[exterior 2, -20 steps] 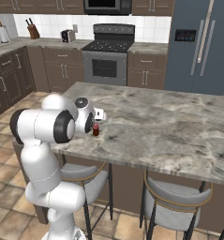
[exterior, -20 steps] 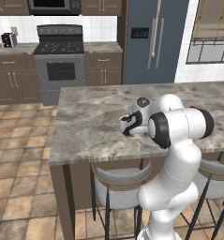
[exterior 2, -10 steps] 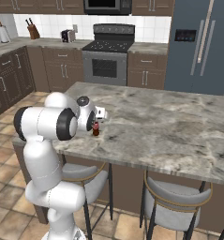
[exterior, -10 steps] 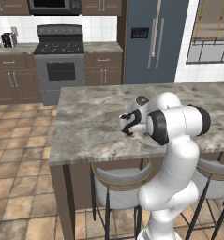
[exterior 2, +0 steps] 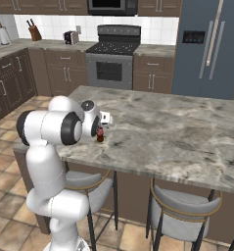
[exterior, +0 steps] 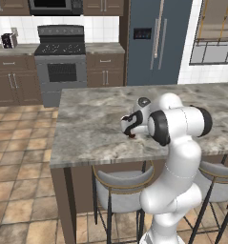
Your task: Place the large bottle from the dining counter next to the other large bottle outside the sink, and place the small bottle from the dining counter next to the other small bottle inside the sink.
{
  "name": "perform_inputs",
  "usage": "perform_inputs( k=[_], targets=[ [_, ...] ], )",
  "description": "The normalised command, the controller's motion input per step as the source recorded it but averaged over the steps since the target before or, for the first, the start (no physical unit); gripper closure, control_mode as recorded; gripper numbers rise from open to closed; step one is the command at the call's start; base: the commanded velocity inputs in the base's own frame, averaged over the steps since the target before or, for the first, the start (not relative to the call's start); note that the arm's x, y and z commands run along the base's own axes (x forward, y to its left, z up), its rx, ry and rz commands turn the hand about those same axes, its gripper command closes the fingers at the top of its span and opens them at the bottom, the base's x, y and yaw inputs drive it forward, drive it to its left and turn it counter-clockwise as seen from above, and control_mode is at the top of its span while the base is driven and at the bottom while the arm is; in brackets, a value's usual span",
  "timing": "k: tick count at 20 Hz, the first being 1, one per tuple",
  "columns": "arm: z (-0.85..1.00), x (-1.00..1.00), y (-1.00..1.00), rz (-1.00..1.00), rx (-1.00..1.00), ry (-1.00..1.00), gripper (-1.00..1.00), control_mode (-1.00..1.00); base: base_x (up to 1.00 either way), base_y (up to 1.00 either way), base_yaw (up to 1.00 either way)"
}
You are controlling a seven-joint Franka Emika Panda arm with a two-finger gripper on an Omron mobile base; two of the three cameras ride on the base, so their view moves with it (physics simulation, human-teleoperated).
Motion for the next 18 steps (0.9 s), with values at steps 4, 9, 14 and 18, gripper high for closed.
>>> perform_inputs(
  k=[4,9,14,18],
  targets=[
    [-0.17,0.04,0.0,0.0,0.0,0.0,-1.0,-1.0,0.0,0.0,0.0],
    [-0.17,0.07,0.0,0.0,0.0,0.0,-1.0,-1.0,0.0,0.0,0.0],
    [-0.03,0.06,0.0,0.0,0.0,0.0,-1.0,-1.0,0.0,0.0,0.0],
    [0.0,0.03,0.0,0.0,0.0,0.0,-1.0,-1.0,0.0,0.0,0.0]
  ],
)
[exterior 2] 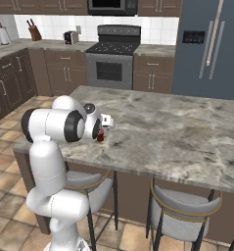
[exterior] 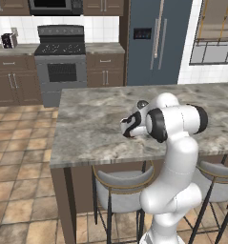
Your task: Place the large bottle from the dining counter next to the other large bottle outside the sink, and place the small bottle from the dining counter next to the other small bottle inside the sink.
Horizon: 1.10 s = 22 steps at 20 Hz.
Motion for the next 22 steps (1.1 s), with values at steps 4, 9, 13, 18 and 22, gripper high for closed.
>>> perform_inputs(
  k=[4,9,13,18,22],
  targets=[
    [0.0,0.4,0.01,-0.01,0.0,0.0,1.0,-1.0,0.0,0.0,0.0],
    [0.01,0.14,0.0,-0.02,0.0,0.0,1.0,-1.0,0.0,0.0,0.0],
    [0.07,0.0,0.0,-0.02,0.0,-0.02,1.0,-1.0,0.0,0.0,0.0],
    [0.22,0.0,0.0,-0.02,0.0,-0.07,1.0,-1.0,0.0,0.0,0.0],
    [0.42,-0.15,0.0,-0.03,0.0,-0.1,1.0,-1.0,0.0,0.0,0.0]
  ],
)
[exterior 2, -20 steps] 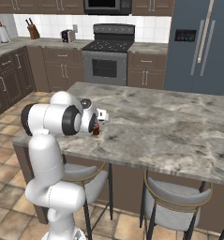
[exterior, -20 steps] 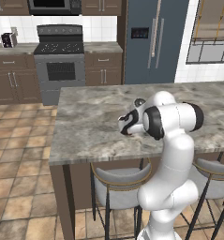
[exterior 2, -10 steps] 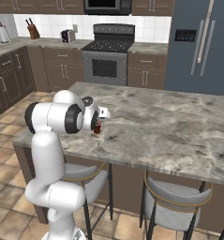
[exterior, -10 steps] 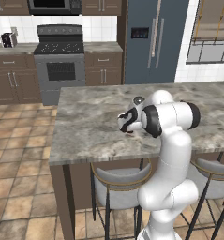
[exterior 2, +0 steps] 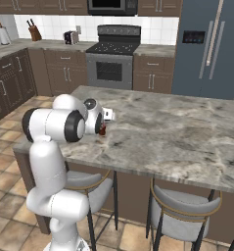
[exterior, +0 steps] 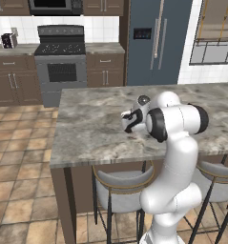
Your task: Place the large bottle from the dining counter next to the other large bottle outside the sink, and place the small bottle from the dining counter next to the other small bottle inside the sink.
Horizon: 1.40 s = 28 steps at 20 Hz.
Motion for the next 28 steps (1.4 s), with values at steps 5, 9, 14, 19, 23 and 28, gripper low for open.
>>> perform_inputs(
  k=[5,9,14,19,23,28],
  targets=[
    [0.38,-0.26,0.0,-0.03,0.01,-0.09,1.0,-1.0,0.0,0.0,0.0],
    [0.11,-0.28,0.03,-0.02,0.01,-0.05,1.0,-1.0,0.0,0.0,0.0],
    [0.0,-0.21,0.02,-0.01,0.0,-0.04,1.0,-1.0,0.0,0.0,0.0],
    [0.0,-0.01,0.02,0.0,0.0,0.0,1.0,-1.0,0.0,0.0,0.0],
    [0.0,0.0,0.01,0.0,0.0,0.0,1.0,-1.0,0.0,0.0,0.0],
    [0.0,-0.01,0.0,0.0,0.01,0.0,1.0,1.0,-0.16,0.03,0.0]
  ],
)
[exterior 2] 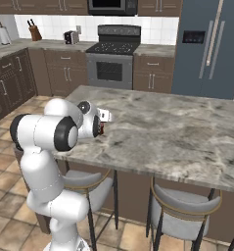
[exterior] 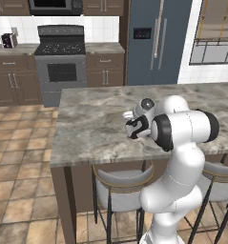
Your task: Place the large bottle from the dining counter next to the other large bottle outside the sink, and place the small bottle from the dining counter next to the other small bottle inside the sink.
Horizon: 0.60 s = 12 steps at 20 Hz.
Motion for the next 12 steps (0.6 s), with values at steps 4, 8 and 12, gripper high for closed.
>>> perform_inputs(
  k=[4,8,12],
  targets=[
    [0.0,0.0,0.0,0.0,0.0,0.0,1.0,1.0,-0.77,0.14,0.0],
    [0.0,0.0,0.0,0.0,0.0,0.0,1.0,1.0,-0.57,0.3,0.0],
    [0.0,0.0,0.0,0.0,0.0,0.0,1.0,1.0,-0.05,0.51,0.0]
  ],
)
